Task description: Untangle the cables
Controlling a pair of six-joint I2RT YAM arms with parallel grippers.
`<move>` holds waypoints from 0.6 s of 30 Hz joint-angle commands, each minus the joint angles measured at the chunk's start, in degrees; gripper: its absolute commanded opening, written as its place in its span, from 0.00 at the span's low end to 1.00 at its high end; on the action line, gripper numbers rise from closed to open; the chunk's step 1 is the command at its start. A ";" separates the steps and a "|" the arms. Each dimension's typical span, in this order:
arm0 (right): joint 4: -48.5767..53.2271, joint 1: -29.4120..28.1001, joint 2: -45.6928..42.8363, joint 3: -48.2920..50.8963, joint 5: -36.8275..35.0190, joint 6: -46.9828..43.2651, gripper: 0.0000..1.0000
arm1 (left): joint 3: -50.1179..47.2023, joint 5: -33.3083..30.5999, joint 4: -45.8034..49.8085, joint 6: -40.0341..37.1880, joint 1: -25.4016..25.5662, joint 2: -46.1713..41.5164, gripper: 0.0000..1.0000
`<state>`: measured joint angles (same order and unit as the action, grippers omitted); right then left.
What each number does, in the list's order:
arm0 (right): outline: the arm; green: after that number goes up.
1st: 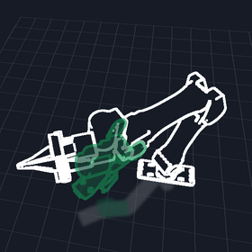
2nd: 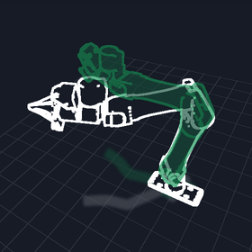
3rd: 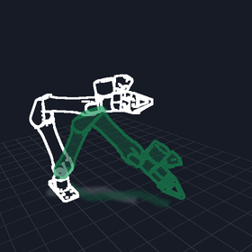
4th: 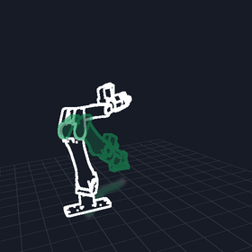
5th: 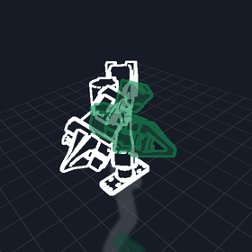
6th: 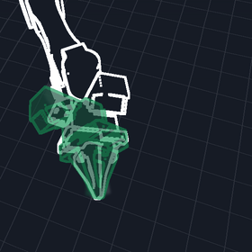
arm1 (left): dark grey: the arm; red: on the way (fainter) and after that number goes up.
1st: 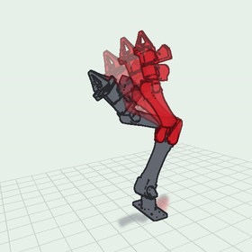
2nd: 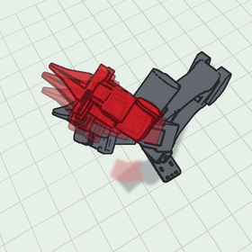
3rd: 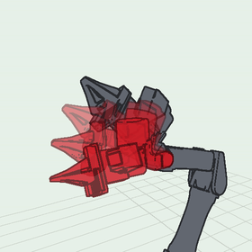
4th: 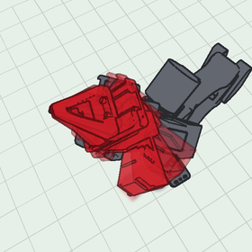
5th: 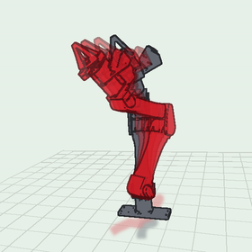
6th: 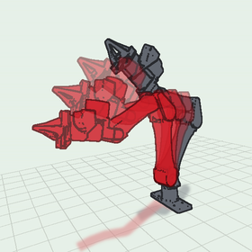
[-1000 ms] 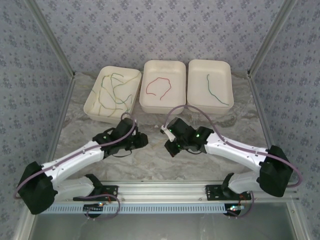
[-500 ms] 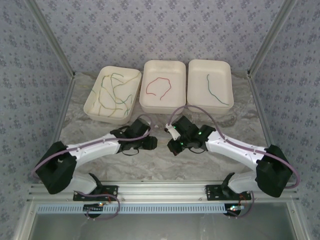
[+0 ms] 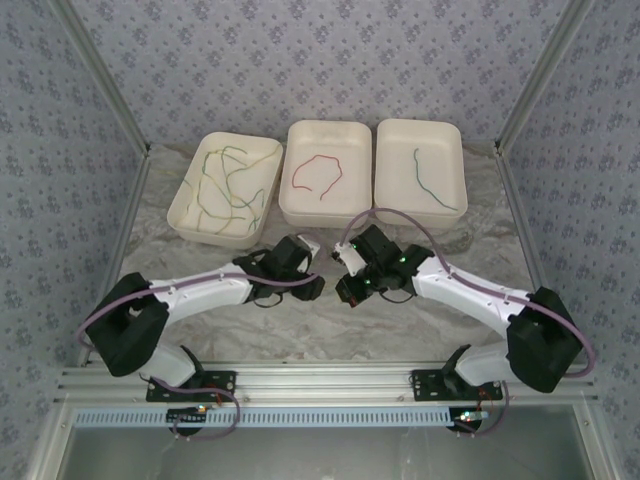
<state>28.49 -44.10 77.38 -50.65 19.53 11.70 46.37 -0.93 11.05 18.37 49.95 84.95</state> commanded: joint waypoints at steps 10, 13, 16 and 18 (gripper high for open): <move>0.21 1.12 0.85 0.03 3.93 -1.95 0.00 | 4.23 -0.29 -2.33 -7.34 0.41 7.08 0.50; 0.38 1.10 0.79 0.07 4.02 -2.12 0.00 | 5.34 0.31 -2.37 -7.68 0.28 7.57 0.46; 0.38 1.14 0.67 0.18 3.94 -2.13 0.00 | 6.65 0.95 -1.80 -8.09 0.28 9.28 0.39; 0.41 1.20 0.58 0.18 3.98 -2.04 0.00 | 6.70 1.44 -2.17 -8.01 0.29 9.92 0.29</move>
<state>28.49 -43.24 77.84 -50.65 22.37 10.66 51.81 -0.67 9.45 11.55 50.00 93.56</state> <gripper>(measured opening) 0.060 0.313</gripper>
